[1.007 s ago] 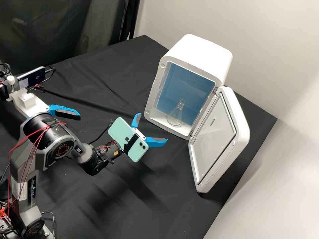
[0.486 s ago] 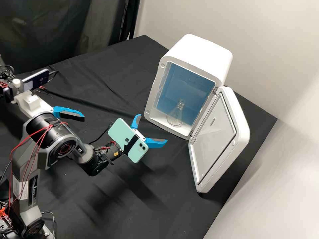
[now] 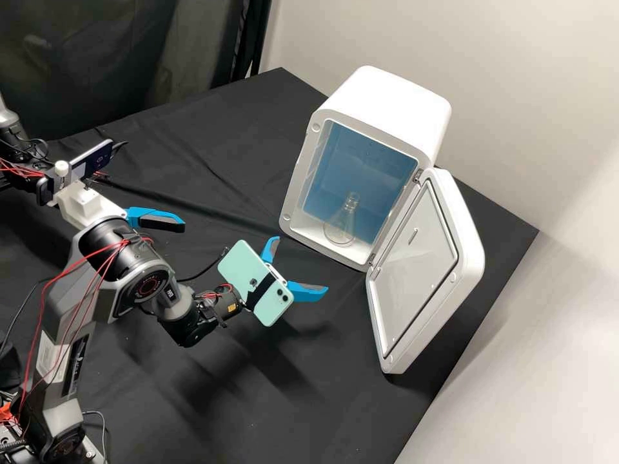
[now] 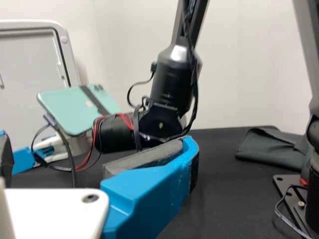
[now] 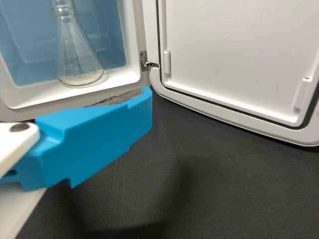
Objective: Take the flask out of the incubator
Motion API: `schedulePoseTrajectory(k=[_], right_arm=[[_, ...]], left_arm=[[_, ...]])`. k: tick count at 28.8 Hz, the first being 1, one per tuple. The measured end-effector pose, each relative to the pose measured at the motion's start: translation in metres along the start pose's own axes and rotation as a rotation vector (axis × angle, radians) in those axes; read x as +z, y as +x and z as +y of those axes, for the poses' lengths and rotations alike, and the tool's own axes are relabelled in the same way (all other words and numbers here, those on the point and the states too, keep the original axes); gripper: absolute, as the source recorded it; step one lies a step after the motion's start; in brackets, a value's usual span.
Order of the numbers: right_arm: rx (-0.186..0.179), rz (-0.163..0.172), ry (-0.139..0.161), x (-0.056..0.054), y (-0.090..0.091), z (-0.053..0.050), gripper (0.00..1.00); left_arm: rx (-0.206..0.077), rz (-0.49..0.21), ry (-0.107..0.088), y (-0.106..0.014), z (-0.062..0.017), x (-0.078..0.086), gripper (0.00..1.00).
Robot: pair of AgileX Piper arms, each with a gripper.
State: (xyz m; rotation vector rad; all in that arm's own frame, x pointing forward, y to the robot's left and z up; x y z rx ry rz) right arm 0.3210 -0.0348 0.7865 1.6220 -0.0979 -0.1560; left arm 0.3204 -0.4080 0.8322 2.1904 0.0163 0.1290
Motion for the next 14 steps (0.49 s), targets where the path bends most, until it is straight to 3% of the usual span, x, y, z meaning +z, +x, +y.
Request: schedulePoseTrajectory(k=[4, 8, 14], right_arm=[[0.023, -0.004, 0.003, 0.002, 0.004, 0.006, 1.0], [0.042, -0.022, 0.006, 0.009, 0.007, 0.012, 1.0], [0.047, -0.035, 0.008, 0.013, 0.007, 0.013, 1.0]], left_arm=[[0.022, -0.004, 0.0, -0.001, 0.0017, 0.0, 1.0], [0.022, -0.004, 0.001, -0.001, 0.0017, 0.0, 1.0], [0.022, -0.002, 0.023, -0.001, 0.0015, 0.0, 1.0]])
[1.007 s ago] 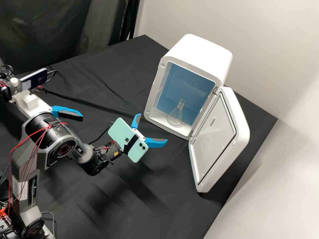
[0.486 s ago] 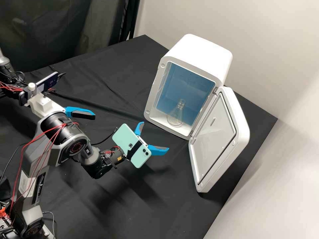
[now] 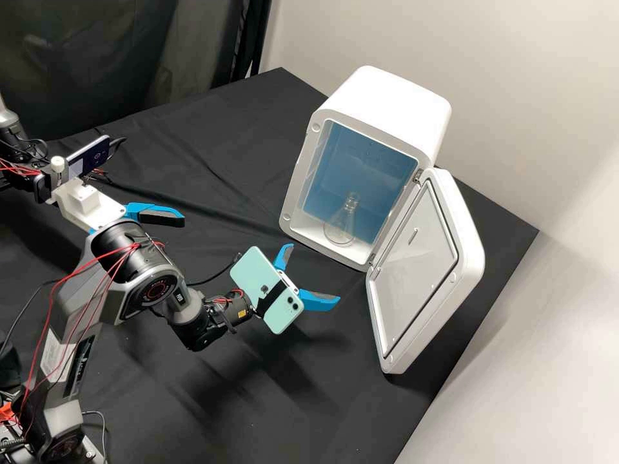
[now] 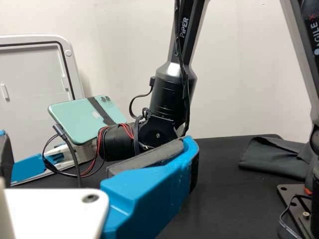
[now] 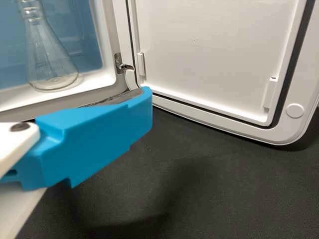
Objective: Take the flask out of the incubator
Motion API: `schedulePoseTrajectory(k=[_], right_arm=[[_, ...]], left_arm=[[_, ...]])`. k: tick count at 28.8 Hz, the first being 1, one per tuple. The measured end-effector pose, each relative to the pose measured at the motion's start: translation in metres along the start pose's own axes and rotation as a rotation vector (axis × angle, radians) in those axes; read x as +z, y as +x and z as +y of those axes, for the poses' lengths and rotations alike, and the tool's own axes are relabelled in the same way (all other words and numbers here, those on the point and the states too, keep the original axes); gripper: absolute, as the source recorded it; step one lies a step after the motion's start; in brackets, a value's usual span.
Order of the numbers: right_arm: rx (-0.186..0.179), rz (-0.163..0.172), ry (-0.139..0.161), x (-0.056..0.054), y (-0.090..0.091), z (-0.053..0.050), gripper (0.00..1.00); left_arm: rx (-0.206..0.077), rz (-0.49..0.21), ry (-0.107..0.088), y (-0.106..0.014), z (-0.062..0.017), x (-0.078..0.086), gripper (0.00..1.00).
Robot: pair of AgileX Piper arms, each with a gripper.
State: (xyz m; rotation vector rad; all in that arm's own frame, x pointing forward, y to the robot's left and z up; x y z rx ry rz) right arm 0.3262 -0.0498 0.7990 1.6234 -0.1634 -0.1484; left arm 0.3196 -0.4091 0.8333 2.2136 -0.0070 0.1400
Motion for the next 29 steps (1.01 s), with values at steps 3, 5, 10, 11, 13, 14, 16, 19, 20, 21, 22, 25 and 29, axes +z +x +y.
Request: schedulePoseTrajectory(k=[3, 5, 10, 11, 13, 14, 16, 19, 20, 21, 22, 25, 29], right_arm=[[0.0, 0.0, 0.0, 0.0, 0.0, 0.0, 1.0], [0.0, 0.0, 0.0, 0.0, 0.0, 0.0, 1.0], [0.0, 0.0, 0.0, 0.0, 0.0, 0.0, 1.0], [0.0, 0.0, 0.0, 0.0, 0.0, 0.0, 1.0], [0.0, 0.0, 0.0, 0.0, 0.0, 0.0, 1.0], [0.0, 0.0, 0.0, 0.0, 0.0, 0.0, 1.0], [0.0, 0.0, 0.0, 0.0, 0.0, 0.0, 1.0], [0.0, 0.0, 0.0, 0.0, 0.0, 0.0, 1.0], [0.0, 0.0, 0.0, 0.0, 0.0, 0.0, 1.0], [0.0, 0.0, 0.0, 0.0, 0.0, 0.0, 1.0], [0.0, 0.0, 0.0, 0.0, 0.0, 0.0, 1.0], [0.0, 0.0, 0.0, 0.0, 0.0, 0.0, 1.0], [0.0, 0.0, 0.0, 0.0, 0.0, 0.0, 1.0]], left_arm=[[0.004, -0.001, 0.0, 0.0, 0.0011, 0.0, 1.0], [0.006, -0.003, 0.001, -0.002, 0.0026, 0.001, 1.0], [0.027, -0.021, -0.023, -0.009, 0.0109, 0.006, 1.0], [0.029, -0.031, -0.03, -0.01, 0.012, 0.009, 1.0], [0.036, -0.055, -0.036, -0.012, 0.0149, 0.015, 1.0], [0.044, -0.074, -0.033, -0.013, 0.0175, 0.019, 1.0], [0.059, -0.092, -0.04, -0.014, 0.0224, 0.024, 1.0], [0.069, -0.108, -0.042, -0.016, 0.0258, 0.029, 1.0], [0.069, -0.108, -0.046, -0.015, 0.0256, 0.029, 1.0], [0.07, -0.108, -0.046, -0.016, 0.0259, 0.029, 1.0], [0.07, -0.108, -0.046, -0.016, 0.0259, 0.029, 1.0], [0.07, -0.105, -0.049, -0.016, 0.0261, 0.028, 1.0], [0.074, -0.082, -0.052, -0.015, 0.027, 0.021, 1.0]])
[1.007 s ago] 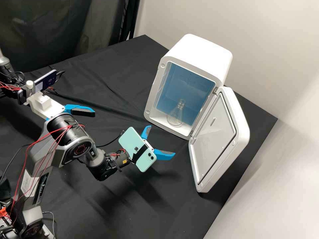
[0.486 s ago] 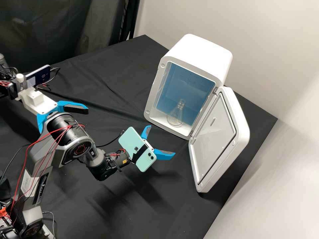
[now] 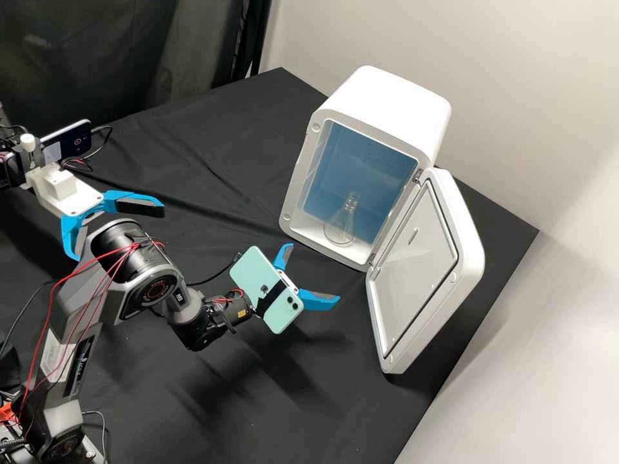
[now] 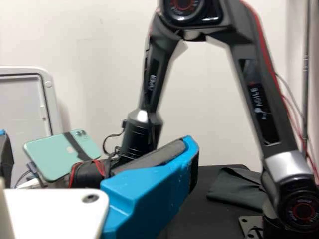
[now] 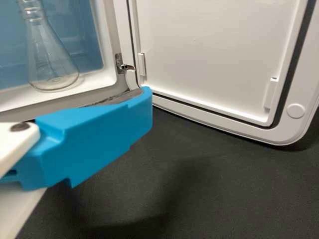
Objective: Take the flask out of the incubator
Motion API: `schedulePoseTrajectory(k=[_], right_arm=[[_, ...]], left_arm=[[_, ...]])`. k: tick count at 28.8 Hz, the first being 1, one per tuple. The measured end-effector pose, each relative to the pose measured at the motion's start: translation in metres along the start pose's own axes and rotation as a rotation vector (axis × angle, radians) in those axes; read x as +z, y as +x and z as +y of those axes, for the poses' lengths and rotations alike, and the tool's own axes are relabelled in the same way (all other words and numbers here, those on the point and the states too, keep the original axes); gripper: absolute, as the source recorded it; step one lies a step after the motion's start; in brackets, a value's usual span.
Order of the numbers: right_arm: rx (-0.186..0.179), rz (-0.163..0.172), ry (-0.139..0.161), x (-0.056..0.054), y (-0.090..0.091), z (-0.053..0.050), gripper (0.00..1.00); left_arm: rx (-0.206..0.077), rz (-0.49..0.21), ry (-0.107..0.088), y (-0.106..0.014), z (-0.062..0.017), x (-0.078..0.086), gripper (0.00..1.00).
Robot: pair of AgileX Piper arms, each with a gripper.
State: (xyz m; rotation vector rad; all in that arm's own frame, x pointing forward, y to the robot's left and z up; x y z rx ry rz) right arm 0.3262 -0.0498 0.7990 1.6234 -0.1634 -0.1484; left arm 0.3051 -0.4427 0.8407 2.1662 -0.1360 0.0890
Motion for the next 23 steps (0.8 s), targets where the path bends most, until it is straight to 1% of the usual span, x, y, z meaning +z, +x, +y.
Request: schedulePoseTrajectory(k=[2, 3, 5, 7, 8, 9, 12, 13, 14, 18, 20, 23], right_arm=[[0.0, 0.0, 0.0, 0.0, 0.0, 0.0, 1.0], [0.0, 0.0, 0.0, 0.0, 0.0, 0.0, 1.0], [0.0, 0.0, 0.0, 0.0, 0.0, 0.0, 1.0], [-0.001, -0.002, 0.0, 0.0, 0.0, 0.0, 1.0], [-0.001, -0.002, 0.0, 0.0, 0.0, 0.0, 1.0], [-0.003, 0.0, 0.0, 0.0, 0.0, -0.001, 1.0], [-0.003, 0.0, 0.0, 0.0, 0.0, -0.001, 1.0], [-0.003, 0.0, 0.0, 0.0, 0.0, -0.001, 1.0], [-0.003, 0.0, 0.0, 0.0, 0.0, -0.001, 1.0], [-0.003, 0.0, 0.0, 0.0, 0.0, -0.001, 1.0], [-0.007, 0.004, -0.001, -0.001, 0.0, -0.002, 1.0], [-0.01, 0.006, -0.002, -0.002, -0.001, -0.003, 1.0]], left_arm=[[0.003, 0.015, 0.002, 0.0, 0.0009, -0.005, 1.0], [0.006, 0.034, 0.004, 0.0, 0.002, -0.01, 1.0], [0.002, 0.057, 0.007, 0.0, 0.0009, -0.017, 1.0], [-0.009, 0.082, 0.008, 0.001, -0.0027, -0.025, 1.0], [-0.018, 0.095, 0.008, 0.002, -0.0054, -0.029, 1.0], [-0.036, 0.112, 0.008, 0.003, -0.01, -0.035, 1.0], [-0.076, 0.14, 0.006, 0.003, -0.0192, -0.043, 1.0], [-0.098, 0.152, 0.005, 0.003, -0.0234, -0.046, 1.0], [-0.106, 0.162, 0.004, 0.003, -0.0255, -0.049, 1.0], [-0.125, 0.169, 0.001, 0.003, -0.0317, -0.051, 1.0], [-0.142, 0.168, 0.0, 0.003, -0.037, -0.051, 1.0], [-0.157, 0.166, -0.003, 0.004, -0.042, -0.05, 1.0]])
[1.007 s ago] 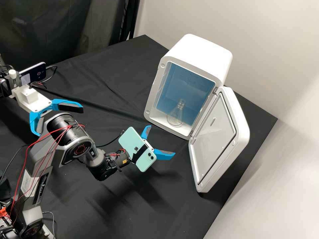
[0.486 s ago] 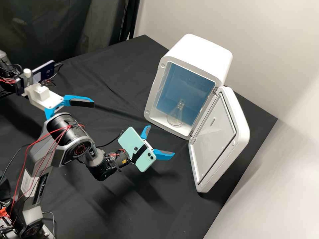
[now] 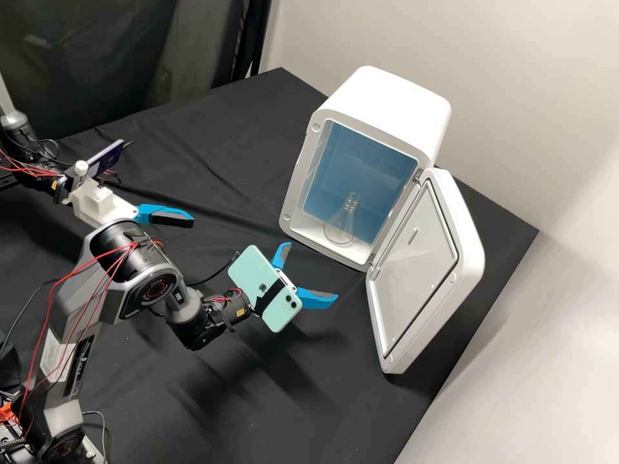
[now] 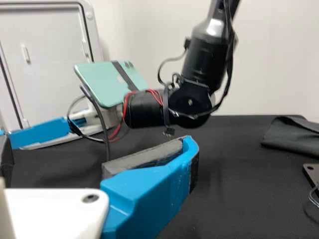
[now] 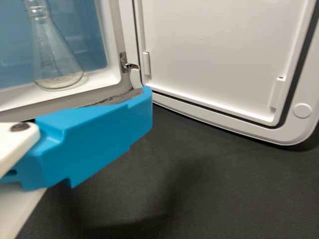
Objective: Take the flask out of the incubator
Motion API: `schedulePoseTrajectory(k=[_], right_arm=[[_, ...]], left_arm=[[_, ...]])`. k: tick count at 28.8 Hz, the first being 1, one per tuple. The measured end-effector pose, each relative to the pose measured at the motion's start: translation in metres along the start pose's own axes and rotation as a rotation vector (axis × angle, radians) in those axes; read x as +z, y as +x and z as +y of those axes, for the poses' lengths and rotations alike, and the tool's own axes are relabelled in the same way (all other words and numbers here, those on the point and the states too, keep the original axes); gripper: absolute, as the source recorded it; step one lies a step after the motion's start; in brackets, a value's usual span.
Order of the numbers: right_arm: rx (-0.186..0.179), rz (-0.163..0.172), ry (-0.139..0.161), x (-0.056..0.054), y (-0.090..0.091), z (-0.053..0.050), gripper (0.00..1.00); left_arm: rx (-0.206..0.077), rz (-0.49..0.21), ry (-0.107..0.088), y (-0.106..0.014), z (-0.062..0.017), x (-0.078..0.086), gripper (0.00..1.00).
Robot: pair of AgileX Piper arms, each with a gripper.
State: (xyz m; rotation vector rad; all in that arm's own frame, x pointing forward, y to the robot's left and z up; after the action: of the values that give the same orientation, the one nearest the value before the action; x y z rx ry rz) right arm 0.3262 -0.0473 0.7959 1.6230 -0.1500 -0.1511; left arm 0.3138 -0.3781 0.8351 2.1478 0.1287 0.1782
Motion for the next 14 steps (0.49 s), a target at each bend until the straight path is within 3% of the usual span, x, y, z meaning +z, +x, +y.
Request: schedulePoseTrajectory(k=[8, 14], right_arm=[[0.0, 0.0, 0.0, 0.0, 0.0, 0.0, 1.0], [-0.007, 0.006, -0.001, -0.002, 0.0, -0.002, 1.0]], left_arm=[[-0.029, 0.008, 0.005, 0.002, -0.009, -0.002, 1.0], [-0.058, 0.072, 0.005, 0.003, -0.0182, -0.023, 1.0]])
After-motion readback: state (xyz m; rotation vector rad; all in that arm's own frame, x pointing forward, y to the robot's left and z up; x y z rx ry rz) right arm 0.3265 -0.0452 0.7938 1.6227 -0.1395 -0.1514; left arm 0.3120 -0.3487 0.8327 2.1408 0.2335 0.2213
